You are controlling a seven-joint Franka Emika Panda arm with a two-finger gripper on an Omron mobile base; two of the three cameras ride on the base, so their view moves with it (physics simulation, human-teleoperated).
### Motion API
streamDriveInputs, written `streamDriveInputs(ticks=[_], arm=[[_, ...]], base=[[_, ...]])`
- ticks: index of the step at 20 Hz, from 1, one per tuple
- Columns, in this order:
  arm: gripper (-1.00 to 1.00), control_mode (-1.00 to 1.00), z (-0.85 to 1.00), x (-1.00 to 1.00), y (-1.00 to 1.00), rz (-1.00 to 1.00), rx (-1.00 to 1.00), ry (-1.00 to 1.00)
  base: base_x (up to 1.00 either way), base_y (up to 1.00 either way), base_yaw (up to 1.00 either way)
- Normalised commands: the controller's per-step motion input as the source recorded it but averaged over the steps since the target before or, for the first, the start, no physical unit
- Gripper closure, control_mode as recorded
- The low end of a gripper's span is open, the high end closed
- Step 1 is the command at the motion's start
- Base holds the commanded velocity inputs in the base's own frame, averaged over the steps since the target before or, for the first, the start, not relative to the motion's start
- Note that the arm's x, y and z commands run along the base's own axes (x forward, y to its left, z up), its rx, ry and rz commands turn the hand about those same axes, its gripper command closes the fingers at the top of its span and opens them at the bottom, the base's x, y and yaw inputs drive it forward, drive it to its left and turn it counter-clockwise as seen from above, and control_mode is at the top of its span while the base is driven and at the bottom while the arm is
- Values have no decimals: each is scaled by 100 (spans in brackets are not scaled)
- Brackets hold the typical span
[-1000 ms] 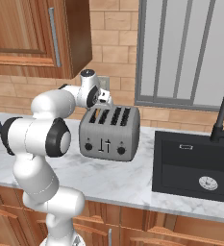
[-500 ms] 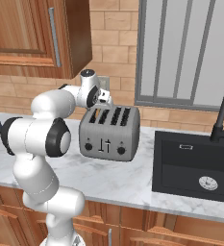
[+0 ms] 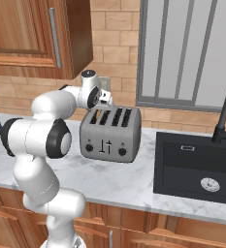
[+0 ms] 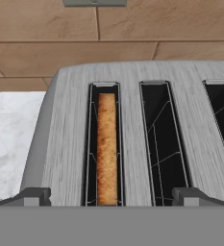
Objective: Start the toaster. Once the lever pops up, take the bread to the plate on the dining counter.
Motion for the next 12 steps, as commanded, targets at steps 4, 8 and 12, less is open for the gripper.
streamDriveInputs(ticks=[4, 8, 12], arm=[[-100, -100, 0, 0, 0, 0, 0, 0], [-100, -100, 0, 0, 0, 0, 0, 0], [-100, -100, 0, 0, 0, 0, 0, 0]], base=[[0, 0, 0], [0, 0, 0], [0, 0, 0]])
